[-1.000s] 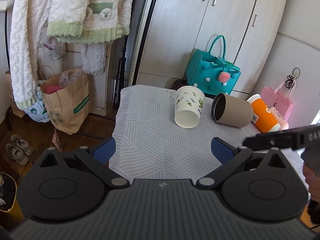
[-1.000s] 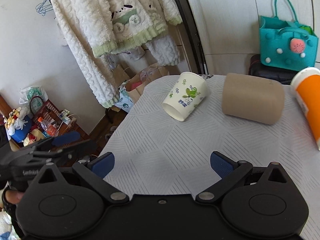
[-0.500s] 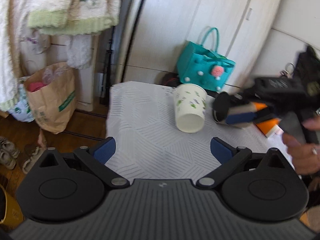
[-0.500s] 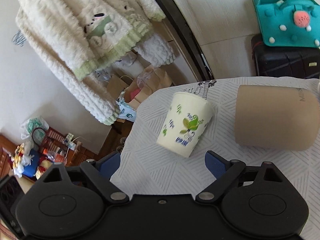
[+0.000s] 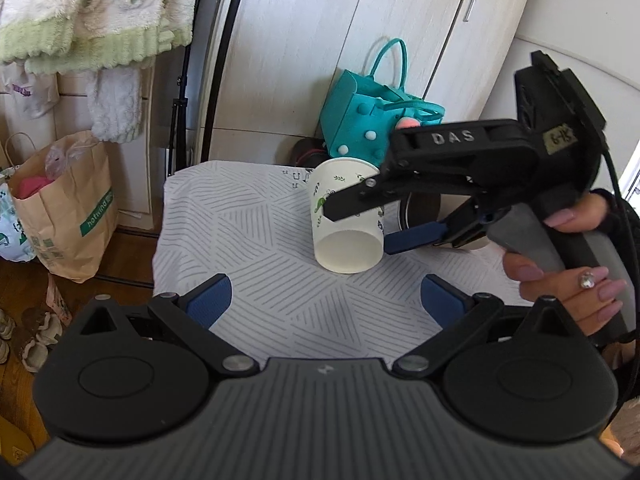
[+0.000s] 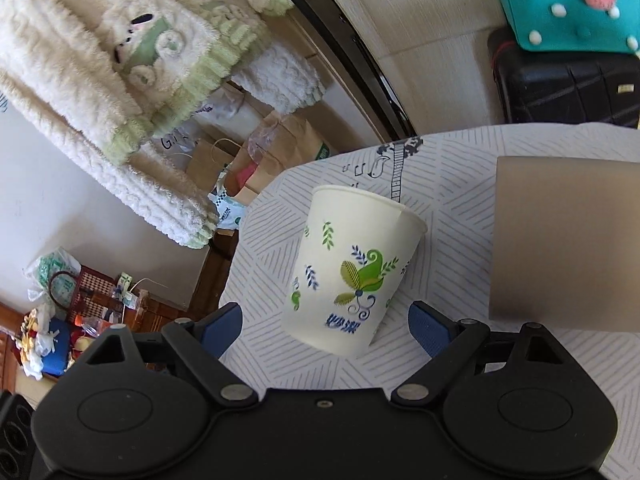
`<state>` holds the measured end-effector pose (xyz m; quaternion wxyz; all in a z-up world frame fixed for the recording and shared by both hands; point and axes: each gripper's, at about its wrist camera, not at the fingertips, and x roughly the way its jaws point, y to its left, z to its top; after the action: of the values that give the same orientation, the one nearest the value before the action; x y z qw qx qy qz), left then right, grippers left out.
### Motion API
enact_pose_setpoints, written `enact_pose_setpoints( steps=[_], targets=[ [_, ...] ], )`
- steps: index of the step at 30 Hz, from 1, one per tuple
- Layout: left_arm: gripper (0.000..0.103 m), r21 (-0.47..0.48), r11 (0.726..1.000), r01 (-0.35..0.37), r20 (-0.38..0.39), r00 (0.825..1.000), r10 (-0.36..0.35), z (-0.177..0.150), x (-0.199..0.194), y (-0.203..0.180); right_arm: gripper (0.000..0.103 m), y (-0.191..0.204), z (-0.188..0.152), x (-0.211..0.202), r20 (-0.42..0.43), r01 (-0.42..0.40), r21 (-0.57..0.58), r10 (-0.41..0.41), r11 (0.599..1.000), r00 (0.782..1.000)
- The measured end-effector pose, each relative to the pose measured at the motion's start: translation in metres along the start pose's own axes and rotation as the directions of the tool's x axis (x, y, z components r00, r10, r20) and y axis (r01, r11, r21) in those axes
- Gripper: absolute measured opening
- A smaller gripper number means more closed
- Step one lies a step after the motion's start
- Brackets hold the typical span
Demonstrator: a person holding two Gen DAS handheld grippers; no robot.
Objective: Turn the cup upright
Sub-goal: 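Move the right tool to the white leaf-print cup and close around its body, then lift the white cup with the right tool and rotate it mouth-up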
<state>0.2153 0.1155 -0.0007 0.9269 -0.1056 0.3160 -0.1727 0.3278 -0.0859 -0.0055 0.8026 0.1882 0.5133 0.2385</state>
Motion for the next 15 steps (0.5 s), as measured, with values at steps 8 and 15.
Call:
enact_pose_setpoints(
  steps=[8,15],
  targets=[
    [0.102,0.002,1.0,0.008,-0.016,1.0,-0.008,-0.0005,0.0052,0.0004,0.092,-0.0008,0.0014,0.0102,-0.002,0.023,0.012,-0.023,1.0,1.0],
    [0.102,0.005,1.0,0.003,-0.029,1.0,-0.003,-0.0016,0.0058,0.0009,0.087,-0.0032,0.0003,0.0088,0.005,0.019,0.026,-0.019,0.999,1.0]
  ],
)
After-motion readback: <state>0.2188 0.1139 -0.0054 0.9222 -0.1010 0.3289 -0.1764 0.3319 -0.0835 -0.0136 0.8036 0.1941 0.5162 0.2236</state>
